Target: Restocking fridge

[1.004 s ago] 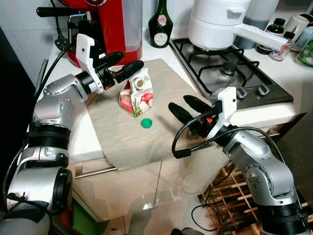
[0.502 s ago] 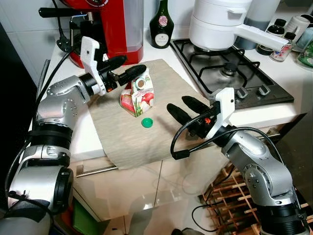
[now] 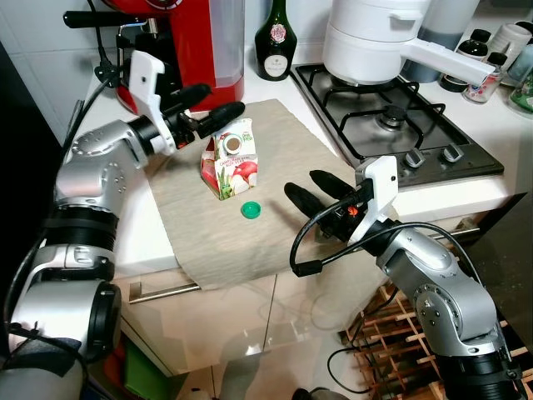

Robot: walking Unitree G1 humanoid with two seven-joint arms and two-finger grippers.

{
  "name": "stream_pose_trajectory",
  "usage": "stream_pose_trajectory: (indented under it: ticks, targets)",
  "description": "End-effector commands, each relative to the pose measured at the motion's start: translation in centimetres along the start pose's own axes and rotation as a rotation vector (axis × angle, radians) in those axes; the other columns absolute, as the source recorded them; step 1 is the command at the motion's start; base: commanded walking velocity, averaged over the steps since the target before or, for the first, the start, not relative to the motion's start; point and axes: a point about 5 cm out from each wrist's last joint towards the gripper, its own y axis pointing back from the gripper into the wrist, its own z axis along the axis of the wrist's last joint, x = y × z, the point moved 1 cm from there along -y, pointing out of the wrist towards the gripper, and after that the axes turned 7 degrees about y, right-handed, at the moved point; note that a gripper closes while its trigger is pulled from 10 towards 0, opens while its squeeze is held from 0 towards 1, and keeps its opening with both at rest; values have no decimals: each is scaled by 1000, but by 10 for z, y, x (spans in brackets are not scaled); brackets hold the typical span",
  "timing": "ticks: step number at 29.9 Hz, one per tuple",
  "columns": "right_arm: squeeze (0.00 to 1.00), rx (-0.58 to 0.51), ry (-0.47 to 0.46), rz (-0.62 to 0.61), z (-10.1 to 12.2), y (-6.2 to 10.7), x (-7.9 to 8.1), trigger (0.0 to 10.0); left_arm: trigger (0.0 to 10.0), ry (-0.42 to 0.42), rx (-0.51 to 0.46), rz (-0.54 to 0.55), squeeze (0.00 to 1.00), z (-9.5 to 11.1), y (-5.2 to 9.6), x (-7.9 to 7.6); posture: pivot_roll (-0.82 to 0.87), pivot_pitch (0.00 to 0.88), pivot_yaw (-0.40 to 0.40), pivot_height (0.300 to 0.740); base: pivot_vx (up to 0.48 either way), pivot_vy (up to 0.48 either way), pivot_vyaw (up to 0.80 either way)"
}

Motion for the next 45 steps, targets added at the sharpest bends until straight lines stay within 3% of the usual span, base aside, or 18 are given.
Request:
stream_pose_trajectory:
  ticks: [1,7,15,21,23,24,25,26,33,40,45]
  targets:
    - [0,-12,12,-1,5,0,1,10000,10000,22,16,-11,0,-5,0,-1,-81,25,14,736,0,0,0]
    - [0,-5,12,-3,3,1,1,10000,10000,-22,-27,-88,0,7,7,-3,-86,26,13,736,0,0,0]
    - [0,3,14,0,3,2,0,10000,10000,-29,83,-83,0,-15,15,6,-91,26,11,736,0,0,0]
    - [0,4,14,1,3,3,-1,10000,10000,-21,94,-78,0,-17,16,9,-93,24,10,736,0,0,0]
    - [0,4,15,2,3,3,-1,10000,9412,-16,98,-87,0,-18,17,9,-93,24,10,736,0,0,0]
    - [0,4,15,2,3,3,-1,10000,6588,-16,98,-88,0,-18,16,10,-94,23,10,736,0,0,0]
    - [0,4,15,2,3,3,-1,10000,2471,-15,98,-89,0,-18,16,10,-94,23,10,736,0,0,0]
    - [0,4,15,2,3,3,-1,10000,0,-9,93,-91,0,-18,16,10,-94,23,10,736,0,0,0]
    - [0,7,17,1,3,2,-2,10000,0,38,33,-113,0,-13,15,9,-94,21,7,736,0,0,0]
    - [0,11,20,2,3,1,-3,10000,0,144,-39,-102,0,-16,11,8,-101,8,4,736,0,0,0]
    - [0,11,8,-24,1,3,-6,10000,0,186,-88,-136,0,-18,9,-2,-107,0,6,736,0,0,0]
